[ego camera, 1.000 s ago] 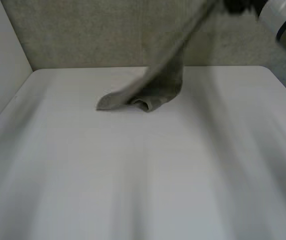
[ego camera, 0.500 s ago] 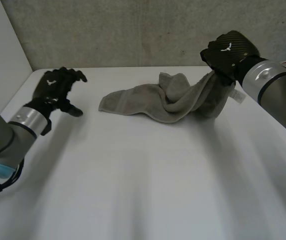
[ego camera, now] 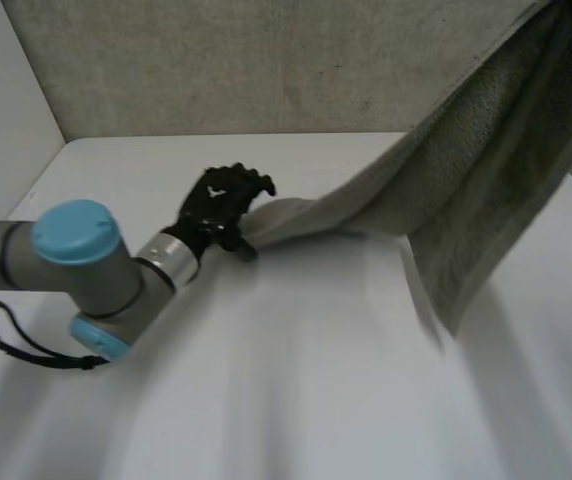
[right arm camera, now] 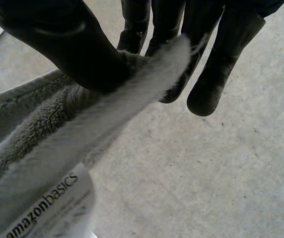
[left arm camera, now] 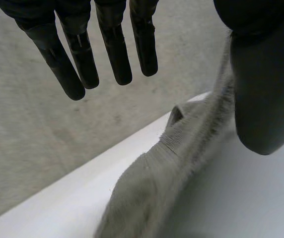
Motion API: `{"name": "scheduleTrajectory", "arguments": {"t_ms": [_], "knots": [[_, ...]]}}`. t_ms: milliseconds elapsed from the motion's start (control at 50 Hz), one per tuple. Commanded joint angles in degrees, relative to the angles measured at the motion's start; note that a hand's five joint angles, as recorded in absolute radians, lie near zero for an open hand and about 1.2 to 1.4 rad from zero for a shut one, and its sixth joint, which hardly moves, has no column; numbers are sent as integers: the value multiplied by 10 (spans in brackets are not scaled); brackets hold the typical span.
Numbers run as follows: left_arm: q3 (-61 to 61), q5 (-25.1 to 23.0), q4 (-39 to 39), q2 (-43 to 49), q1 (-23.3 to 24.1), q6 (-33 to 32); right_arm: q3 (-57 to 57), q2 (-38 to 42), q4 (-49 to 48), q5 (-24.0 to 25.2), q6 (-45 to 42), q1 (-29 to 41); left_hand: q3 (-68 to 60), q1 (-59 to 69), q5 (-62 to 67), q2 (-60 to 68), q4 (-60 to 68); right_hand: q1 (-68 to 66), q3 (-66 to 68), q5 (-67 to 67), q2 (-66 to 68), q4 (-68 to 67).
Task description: Fold the towel.
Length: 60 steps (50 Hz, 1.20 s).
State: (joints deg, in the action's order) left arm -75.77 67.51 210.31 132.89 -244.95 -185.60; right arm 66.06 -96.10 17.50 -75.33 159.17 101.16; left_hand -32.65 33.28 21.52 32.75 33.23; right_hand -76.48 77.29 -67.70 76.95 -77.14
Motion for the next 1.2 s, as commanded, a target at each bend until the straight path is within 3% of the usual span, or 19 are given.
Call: {"name": "scheduleTrajectory", "arguments": {"t_ms": [20,60,100,280,340,380,440,500,600,720,840,900,1040,1080,1100,1140,1200], "knots": [[47,54,-10,53,49,26,19,0,10,11,-3,-4,-21,15,32,20,15,-35,27,-23,31,-29],[53,61,-12,62,53,35,26,-2,10,12,-3,-5,-99,92,110,98,93,-35,27,-23,31,-29],[55,63,-17,73,55,52,37,-4,4,13,-5,-7,-472,466,483,471,466,-35,27,-23,31,-29],[35,57,-25,33,41,58,59,-2,1,16,-9,-35,-473,467,485,473,468,-35,27,-23,31,-29],[15,46,-25,-11,3,55,62,6,2,18,-10,-49,-473,467,485,473,468,-35,27,-23,31,-29],[-15,44,-34,-66,-50,52,63,30,10,23,-17,-53,-473,467,485,473,468,-35,27,-23,31,-29],[-32,41,-45,-97,-69,52,65,51,16,27,-29,-50,-473,467,485,473,468,-35,27,-23,31,-29],[-74,24,-66,-157,-104,53,78,85,53,32,-77,-47,-473,467,485,473,468,-35,27,-23,31,-29],[-151,-51,-99,-276,-143,53,90,133,128,27,-192,-38,-473,467,485,473,468,-35,27,-23,31,-29],[-236,-70,-82,-399,-177,52,94,163,140,26,-235,-9,-473,467,485,473,468,-35,27,-23,31,-29],[-262,-74,-46,-415,-177,52,95,200,137,26,-248,-8,-473,467,485,473,468,-35,27,-23,31,-29],[-253,-73,-41,-366,-178,49,82,230,130,27,-261,-4,-473,467,485,473,468,-35,27,-23,31,-29],[-65,-42,-60,-180,-154,2,-37,299,-30,-3,-247,54,-473,467,485,473,468,-35,27,-23,31,-29],[50,3,-78,-136,-125,0,-69,297,-140,-38,-221,66,-473,467,485,473,468,-35,27,-23,31,-29],[50,3,-78,-136,-125,0,-69,297,-141,-38,-221,66,-473,467,485,473,468,-35,27,-23,31,-29],[154,67,-78,-129,-119,5,-75,272,-279,-68,-164,76,-473,467,485,473,468,-35,27,-23,31,-29],[204,104,-73,-131,-116,8,-74,241,-348,-82,-131,76,-473,467,485,473,468,-35,27,-23,31,-29]]}}
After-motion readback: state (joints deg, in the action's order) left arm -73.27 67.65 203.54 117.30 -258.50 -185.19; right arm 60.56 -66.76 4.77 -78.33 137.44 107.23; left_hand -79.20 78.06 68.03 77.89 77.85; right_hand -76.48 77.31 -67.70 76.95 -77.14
